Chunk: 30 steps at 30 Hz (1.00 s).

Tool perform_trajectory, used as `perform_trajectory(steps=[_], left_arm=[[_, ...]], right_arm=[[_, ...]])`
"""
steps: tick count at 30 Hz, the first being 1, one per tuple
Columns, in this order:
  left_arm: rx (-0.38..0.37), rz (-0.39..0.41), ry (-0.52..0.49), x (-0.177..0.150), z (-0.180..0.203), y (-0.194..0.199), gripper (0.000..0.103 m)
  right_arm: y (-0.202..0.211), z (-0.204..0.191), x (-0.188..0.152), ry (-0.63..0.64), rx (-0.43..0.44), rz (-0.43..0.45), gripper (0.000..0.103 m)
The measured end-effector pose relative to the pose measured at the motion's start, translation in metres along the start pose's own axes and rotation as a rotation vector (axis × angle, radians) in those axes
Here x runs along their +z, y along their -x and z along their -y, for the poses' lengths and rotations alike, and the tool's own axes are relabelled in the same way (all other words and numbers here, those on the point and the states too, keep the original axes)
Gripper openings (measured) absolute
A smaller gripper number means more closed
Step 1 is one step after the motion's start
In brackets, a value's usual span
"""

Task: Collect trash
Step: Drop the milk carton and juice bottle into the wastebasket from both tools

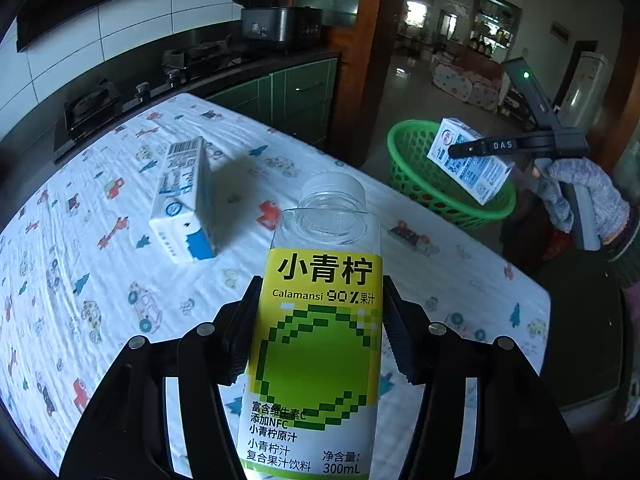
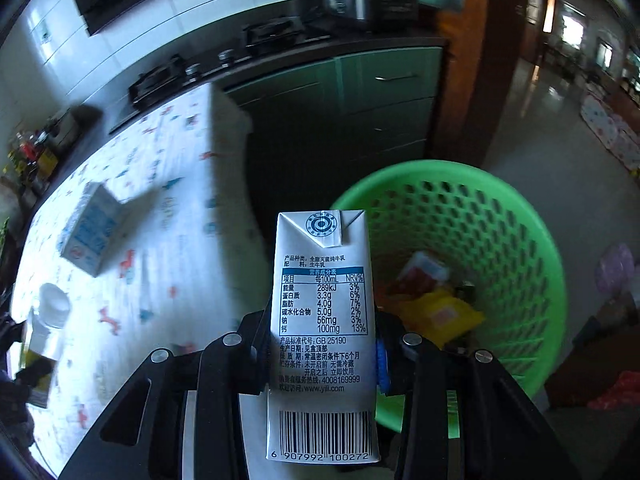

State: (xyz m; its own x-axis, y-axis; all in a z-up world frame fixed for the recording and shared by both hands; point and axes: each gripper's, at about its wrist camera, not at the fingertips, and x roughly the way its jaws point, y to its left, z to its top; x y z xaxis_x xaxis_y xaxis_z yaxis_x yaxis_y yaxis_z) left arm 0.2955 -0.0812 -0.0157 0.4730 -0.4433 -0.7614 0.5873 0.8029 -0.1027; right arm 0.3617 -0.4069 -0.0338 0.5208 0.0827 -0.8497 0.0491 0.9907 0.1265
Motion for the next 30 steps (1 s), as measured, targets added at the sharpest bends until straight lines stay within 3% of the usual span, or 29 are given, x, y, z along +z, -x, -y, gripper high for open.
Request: perform_trajectory(steps=[7, 16, 23, 28, 30], left_arm=[[-0.04, 0.026, 0.01, 0.029, 0.031, -0.016, 0.056], [-0.082, 0.038, 0.008, 0.061, 0.065, -0.035, 0.056], [-0.106, 0.041, 0.015, 0.086, 0.09, -0.055, 0.055], [-0.131, 0.047, 0.019, 0.107, 0.105, -0.075, 0.055], [-0.14, 0.051, 0.018, 0.114, 0.113, -0.083, 0.055]], right_arm=[[-0.016, 0.069, -0.005, -0.058, -0.069, 0.001, 0.037], [-0.057, 0.117, -0.002, -0.106, -0.136, -0.016, 0.037], [-0.069, 0.133, -0.007, -0.139, -0.124, -0.003, 0.041], [-0.058, 0.135, -0.012, -0.127, -0.115, 0.022, 0.047], [-0.049, 0.134, -0.015, -0.114, -0.114, 0.04, 0.054]])
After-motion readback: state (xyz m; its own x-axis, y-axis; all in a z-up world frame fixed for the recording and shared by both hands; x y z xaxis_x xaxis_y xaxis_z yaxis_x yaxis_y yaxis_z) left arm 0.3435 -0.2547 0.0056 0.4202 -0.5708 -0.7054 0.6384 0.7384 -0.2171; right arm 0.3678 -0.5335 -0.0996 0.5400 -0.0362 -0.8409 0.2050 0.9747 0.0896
